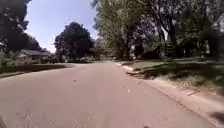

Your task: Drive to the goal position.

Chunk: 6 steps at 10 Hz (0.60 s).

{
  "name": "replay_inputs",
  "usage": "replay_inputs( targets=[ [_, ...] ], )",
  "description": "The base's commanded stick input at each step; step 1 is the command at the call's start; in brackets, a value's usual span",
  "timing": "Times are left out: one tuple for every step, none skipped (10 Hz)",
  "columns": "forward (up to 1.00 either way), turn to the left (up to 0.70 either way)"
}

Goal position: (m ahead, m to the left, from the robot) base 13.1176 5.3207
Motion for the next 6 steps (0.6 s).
replay_inputs(
  targets=[
    [0.50,0.00],
    [0.50,0.00],
    [0.50,0.00],
    [0.50,0.00],
    [0.50,0.00],
    [0.50,0.00]
  ],
)
